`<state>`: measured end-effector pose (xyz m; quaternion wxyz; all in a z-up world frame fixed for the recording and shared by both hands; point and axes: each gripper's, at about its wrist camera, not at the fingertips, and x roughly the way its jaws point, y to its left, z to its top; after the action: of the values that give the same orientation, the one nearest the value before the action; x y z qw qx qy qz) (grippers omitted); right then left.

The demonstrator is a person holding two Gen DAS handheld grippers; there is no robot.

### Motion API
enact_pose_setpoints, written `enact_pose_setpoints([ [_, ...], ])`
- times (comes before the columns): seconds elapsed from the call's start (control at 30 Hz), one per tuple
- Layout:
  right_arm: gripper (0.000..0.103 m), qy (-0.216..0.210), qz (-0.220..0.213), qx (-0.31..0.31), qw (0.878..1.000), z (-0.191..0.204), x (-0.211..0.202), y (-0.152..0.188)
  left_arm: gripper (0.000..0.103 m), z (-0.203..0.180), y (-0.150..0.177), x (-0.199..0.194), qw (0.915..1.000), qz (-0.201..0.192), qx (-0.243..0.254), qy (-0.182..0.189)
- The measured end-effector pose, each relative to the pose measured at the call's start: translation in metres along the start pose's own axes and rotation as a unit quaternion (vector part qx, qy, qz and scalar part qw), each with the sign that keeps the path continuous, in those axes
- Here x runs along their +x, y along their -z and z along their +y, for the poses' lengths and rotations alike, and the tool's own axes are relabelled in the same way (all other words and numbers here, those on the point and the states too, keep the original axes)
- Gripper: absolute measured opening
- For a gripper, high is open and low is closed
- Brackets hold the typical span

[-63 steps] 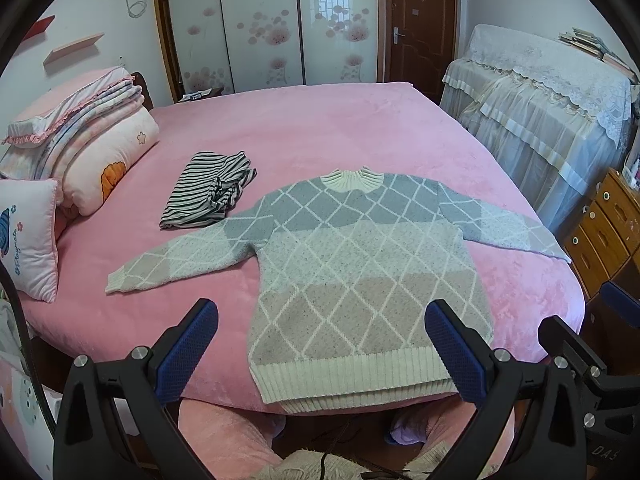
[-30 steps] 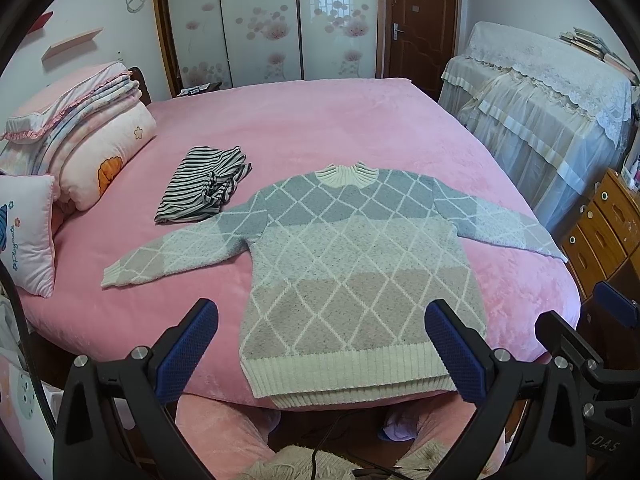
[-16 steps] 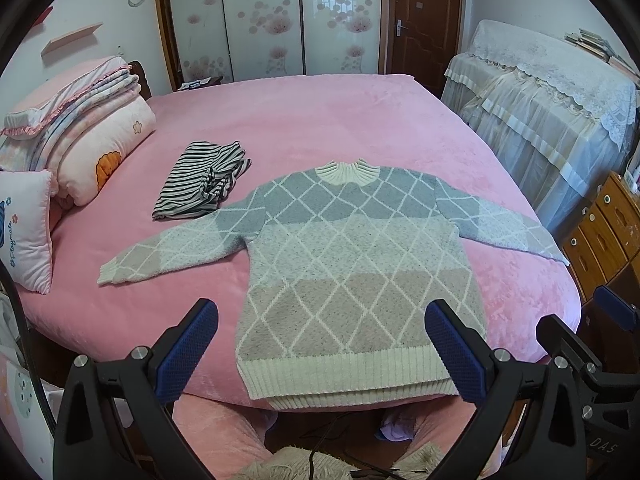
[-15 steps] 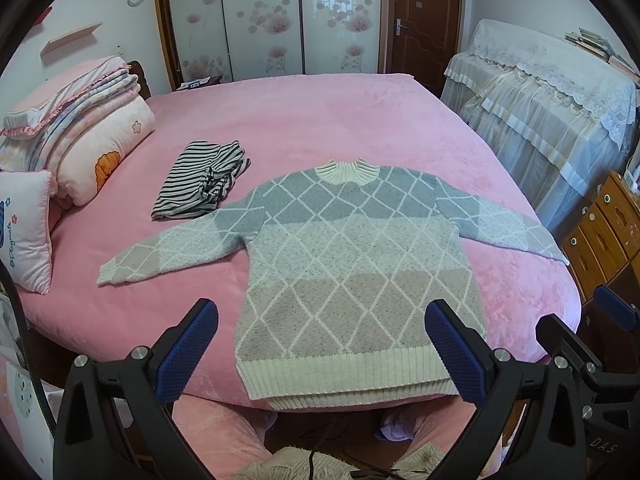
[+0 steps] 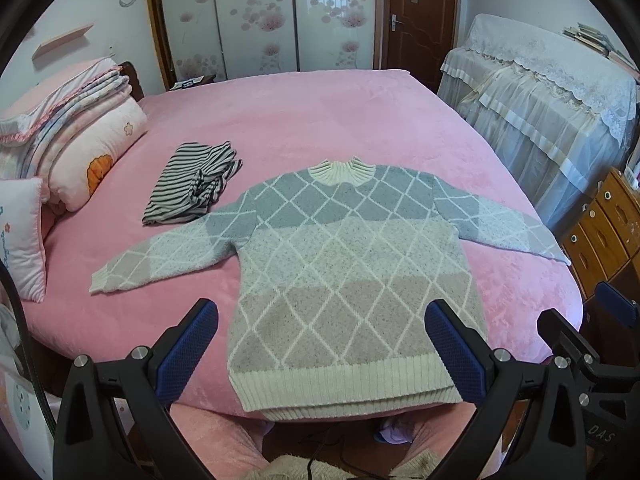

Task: Fold small clothes
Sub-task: 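Move the right tool to the white sleeve cuff and grasp it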

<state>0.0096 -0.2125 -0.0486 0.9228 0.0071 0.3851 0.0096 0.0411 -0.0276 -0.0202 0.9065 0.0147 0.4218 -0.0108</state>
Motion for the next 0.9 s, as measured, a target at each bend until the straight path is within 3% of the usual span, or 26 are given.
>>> enact_pose_setpoints([
  [0.2, 0.102, 0.040, -0.017, -0.001, 0.999, -0.021, 0.012, -0.017, 0.103, -0.005, -0.036, 0.007, 0.9993, -0.019, -0.009, 0.030],
  [0.3, 0.102, 0.059, -0.028, -0.001, 0.998, -0.034, 0.016, -0.032, 0.103, -0.012, -0.058, 0.006, 0.9978, -0.053, -0.011, 0.038],
  [0.47, 0.102, 0.086, -0.051, 0.023, 0.995, -0.080, 0.023, -0.062, 0.103, -0.037, -0.093, 0.013, 0.9888, -0.110, 0.007, 0.101],
  [0.53, 0.100, 0.099, -0.053, 0.037, 0.993, -0.100, 0.028, -0.071, 0.103, -0.051, -0.107, 0.020, 0.9860, -0.125, 0.014, 0.110],
  [0.77, 0.081, 0.130, -0.016, 0.099, 0.986, -0.198, 0.068, -0.078, 0.103, -0.124, -0.146, 0.087, 0.9862, -0.112, 0.061, 0.105],
  [0.9, 0.079, 0.141, 0.016, 0.148, 0.979, -0.258, 0.097, -0.065, 0.103, -0.173, -0.147, 0.141, 0.9860, -0.091, 0.092, 0.105],
])
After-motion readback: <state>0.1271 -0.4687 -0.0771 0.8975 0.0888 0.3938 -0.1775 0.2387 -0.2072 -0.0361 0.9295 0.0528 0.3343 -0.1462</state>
